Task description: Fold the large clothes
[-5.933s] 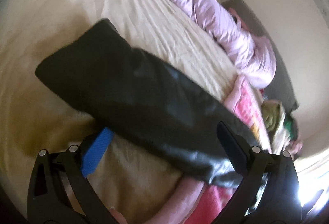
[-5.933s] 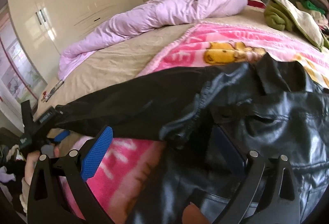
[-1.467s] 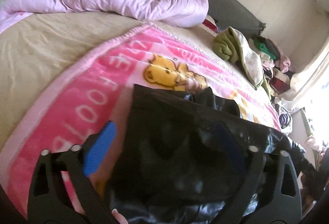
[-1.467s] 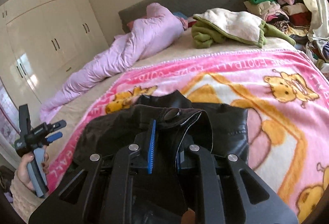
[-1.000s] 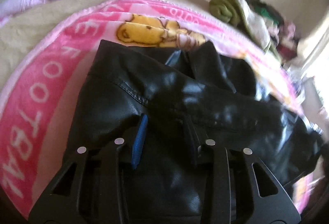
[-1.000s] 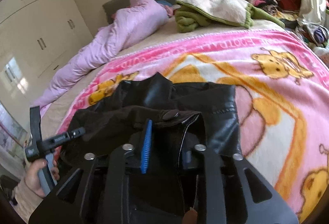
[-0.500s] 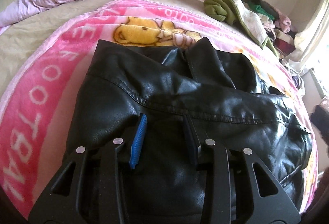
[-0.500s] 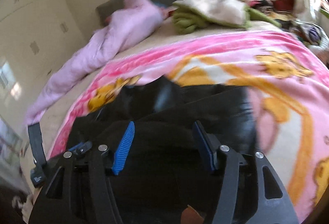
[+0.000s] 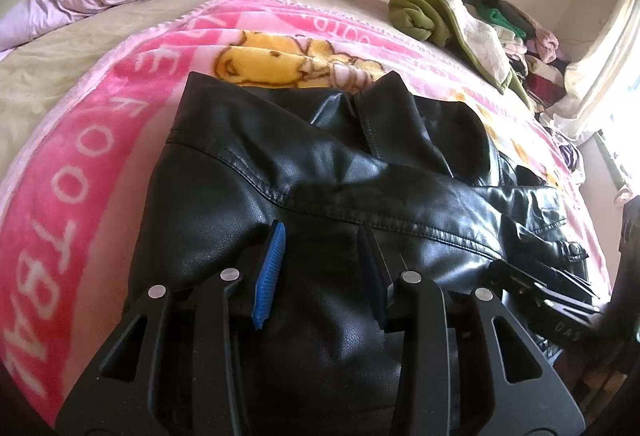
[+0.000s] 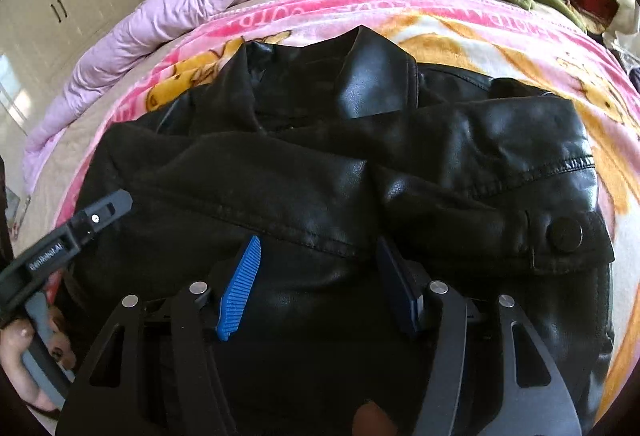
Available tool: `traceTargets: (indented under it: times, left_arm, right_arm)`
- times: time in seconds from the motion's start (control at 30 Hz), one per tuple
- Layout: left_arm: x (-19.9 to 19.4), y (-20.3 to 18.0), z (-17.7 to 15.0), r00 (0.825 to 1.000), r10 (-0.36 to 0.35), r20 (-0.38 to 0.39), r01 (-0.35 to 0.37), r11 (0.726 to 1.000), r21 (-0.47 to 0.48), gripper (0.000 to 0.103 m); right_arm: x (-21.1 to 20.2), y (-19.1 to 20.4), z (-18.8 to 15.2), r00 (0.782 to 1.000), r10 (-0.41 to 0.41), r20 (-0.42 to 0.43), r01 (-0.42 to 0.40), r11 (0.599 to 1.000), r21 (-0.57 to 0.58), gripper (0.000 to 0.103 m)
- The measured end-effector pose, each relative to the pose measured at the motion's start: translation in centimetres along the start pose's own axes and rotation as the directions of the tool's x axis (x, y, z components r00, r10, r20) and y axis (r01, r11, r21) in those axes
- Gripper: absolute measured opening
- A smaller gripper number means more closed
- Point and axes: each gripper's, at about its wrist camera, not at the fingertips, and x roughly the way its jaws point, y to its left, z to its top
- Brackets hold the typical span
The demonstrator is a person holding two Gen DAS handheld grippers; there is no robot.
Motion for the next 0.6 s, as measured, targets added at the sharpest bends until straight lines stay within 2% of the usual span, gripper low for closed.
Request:
traceTargets:
  times: [0.13, 0.27, 0.37, 0.57, 0.6]
  left_arm:
    - [-0.1, -0.3, 0.0, 1.0, 0.018, 0.008, -0.018, 1.0, 0.022, 0.029]
    - [-0.7, -0.7, 0.0, 0.999, 0.031, 0.019, -0.032, 0.998, 0.054, 0.03]
    - [-0.9, -1.3, -0.1, 0.999, 0.045, 0.024, -0.046, 0.996, 0.077, 0.034]
    - [-2.3, -2.1, -0.3, 0.999, 0.026, 0.04, -0.03, 0.995, 0.091, 0.052]
    - [-2.7, -2.4, -0.4, 0.998, 0.046, 0.05, -0.051, 0.993, 0.105, 0.055]
  right_arm:
    - [-0.6, -0.1, -0.5, 1.0, -0.006, 0.026, 0.007, 1.0, -0.006, 0.059]
    - [-3.4, -0.4, -1.3, 0.996, 0.052, 0.074, -0.055, 0.998, 0.043, 0.06]
    - [-5.8, -1.0, -2.3, 0.991, 0.039, 0.127, -0.047, 0.997, 0.068, 0.068]
    - [-8.2, -3.3, -4.1, 0.986, 0.025, 0.166, -0.049, 0.989, 0.143, 0.071]
    - [-8.3, -3.3, -4.2, 0.986, 0.023, 0.167, -0.047, 0.988, 0.144, 0.072]
